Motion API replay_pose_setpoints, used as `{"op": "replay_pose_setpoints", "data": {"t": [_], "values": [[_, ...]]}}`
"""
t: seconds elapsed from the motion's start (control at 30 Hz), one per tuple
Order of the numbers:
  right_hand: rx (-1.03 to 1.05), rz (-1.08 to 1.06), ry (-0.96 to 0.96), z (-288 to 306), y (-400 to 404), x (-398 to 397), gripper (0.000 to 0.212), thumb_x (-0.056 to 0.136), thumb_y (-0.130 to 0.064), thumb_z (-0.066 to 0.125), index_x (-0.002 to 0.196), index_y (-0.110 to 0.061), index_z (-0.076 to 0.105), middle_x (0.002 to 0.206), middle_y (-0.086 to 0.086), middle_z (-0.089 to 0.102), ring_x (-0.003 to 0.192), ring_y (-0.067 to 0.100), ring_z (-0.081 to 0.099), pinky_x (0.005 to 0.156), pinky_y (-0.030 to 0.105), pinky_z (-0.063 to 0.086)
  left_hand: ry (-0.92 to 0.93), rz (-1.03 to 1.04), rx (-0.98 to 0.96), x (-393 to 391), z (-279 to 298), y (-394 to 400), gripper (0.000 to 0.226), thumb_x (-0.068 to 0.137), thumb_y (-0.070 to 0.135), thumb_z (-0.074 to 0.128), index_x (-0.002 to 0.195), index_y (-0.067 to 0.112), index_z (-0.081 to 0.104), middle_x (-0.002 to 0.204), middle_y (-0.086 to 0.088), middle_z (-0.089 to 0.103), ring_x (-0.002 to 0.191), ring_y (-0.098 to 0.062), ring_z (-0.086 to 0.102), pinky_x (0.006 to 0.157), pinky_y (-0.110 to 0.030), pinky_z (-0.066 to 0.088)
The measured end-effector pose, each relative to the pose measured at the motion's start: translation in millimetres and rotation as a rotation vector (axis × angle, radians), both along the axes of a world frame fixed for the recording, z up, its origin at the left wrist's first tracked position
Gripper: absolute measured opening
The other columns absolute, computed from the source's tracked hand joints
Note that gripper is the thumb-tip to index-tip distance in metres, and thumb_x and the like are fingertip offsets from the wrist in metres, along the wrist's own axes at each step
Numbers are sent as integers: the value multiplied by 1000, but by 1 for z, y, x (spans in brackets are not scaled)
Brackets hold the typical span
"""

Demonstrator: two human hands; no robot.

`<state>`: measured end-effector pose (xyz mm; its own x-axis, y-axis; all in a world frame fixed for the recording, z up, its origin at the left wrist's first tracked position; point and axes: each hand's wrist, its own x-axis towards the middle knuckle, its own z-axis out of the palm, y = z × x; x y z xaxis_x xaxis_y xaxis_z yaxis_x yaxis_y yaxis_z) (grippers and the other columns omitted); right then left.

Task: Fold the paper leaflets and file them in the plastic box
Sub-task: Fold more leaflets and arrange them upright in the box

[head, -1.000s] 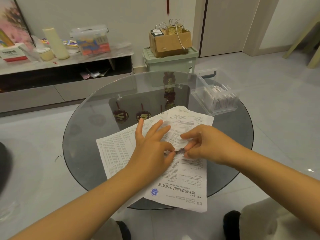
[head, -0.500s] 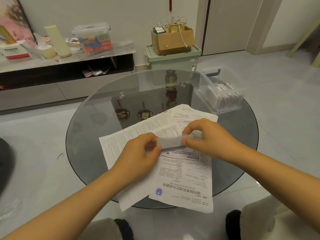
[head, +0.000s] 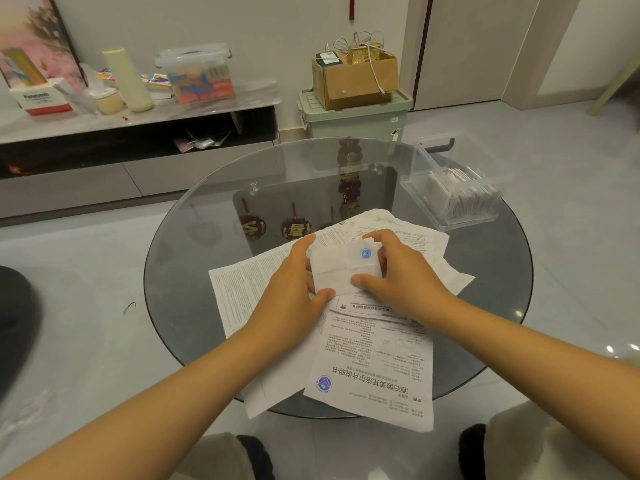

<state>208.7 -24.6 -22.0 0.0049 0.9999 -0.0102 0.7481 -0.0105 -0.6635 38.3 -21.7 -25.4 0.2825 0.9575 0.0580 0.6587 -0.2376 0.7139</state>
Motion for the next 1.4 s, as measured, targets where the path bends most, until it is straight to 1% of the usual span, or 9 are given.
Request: {"op": "replay_pose_setpoints", "data": {"t": [0.13, 0.2, 0.3, 0.43, 0.63, 0.87, 1.13, 1.3, 1.4], "values": [[39, -36, -170, -7, 5, 2, 73, 78, -42, 71, 138, -30, 31, 109, -2, 55, 109, 22, 45, 96, 36, 37, 76, 18, 10, 0, -3, 4, 81, 85, 26, 67, 147, 34, 15, 136, 4, 37, 96, -4, 51, 88, -14, 42], [82, -6, -230, -7, 4, 4, 67, 79, -42, 69, 136, -32, 35, 116, -4, 52, 114, 19, 39, 98, 34, 32, 117, 21, 45, -3, -7, 8, 71, 83, 26, 69, 142, 35, 30, 139, 5, 29, 119, -13, 41, 103, -27, 37], [131, 52, -263, -5, 3, 8, 43, 81, -37, 69, 121, -32, 52, 113, -5, 45, 110, 14, 34, 96, 27, 28, 230, -39, 123, -8, -8, 13, 34, 84, 29, 68, 117, 32, 60, 136, 9, 36, 128, -14, 31, 108, -31, 25], [204, 181, -297, -5, 1, 10, 14, 89, -23, 62, 101, -24, 68, 103, -7, 54, 100, 11, 35, 88, 23, 31, 398, -180, 149, -13, -1, 21, 29, 87, 39, 62, 115, 34, 63, 129, 16, 53, 127, -7, 39, 106, -31, 15], [265, 265, -325, -8, -13, 3, 22, 93, -32, 54, 109, -24, 67, 104, -9, 62, 100, 10, 46, 82, 24, 40, 580, -331, 333, -13, 9, 19, 28, 93, 41, 50, 115, 30, 64, 115, 14, 64, 105, -6, 52, 95, -24, 19], [295, 193, -342, -8, -15, 1, 23, 89, -43, 57, 106, -32, 68, 101, -8, 67, 100, 12, 51, 79, 25, 36, 490, -321, 445, -2, 10, 12, 26, 94, 35, 46, 95, 24, 69, 89, 11, 69, 75, -6, 51, 87, -20, 29], [183, 223, -173, -2, -20, 11, 9, 93, -25, 53, 98, -21, 59, 91, -3, 65, 78, 13, 54, 69, 27, 44, 367, -296, 288, -5, 3, 16, 19, 88, 37, 55, 107, 33, 60, 106, 17, 63, 102, -9, 52, 97, -30, 39], [129, 192, -41, -3, -18, 16, 8, 90, -26, 58, 89, -19, 61, 83, -7, 62, 72, 6, 51, 61, 13, 36, 282, -258, 197, -3, 3, 23, 13, 90, 29, 58, 101, 29, 65, 100, 13, 67, 93, -9, 58, 82, -30, 50], [150, 121, -68, -6, -14, 17, 16, 88, -34, 60, 76, -24, 57, 81, -11, 56, 82, 11, 47, 69, 19, 35, 275, -225, 162, 3, 5, 27, 9, 90, 32, 58, 98, 28, 62, 96, 12, 65, 89, -10, 56, 78, -30, 49]]}}
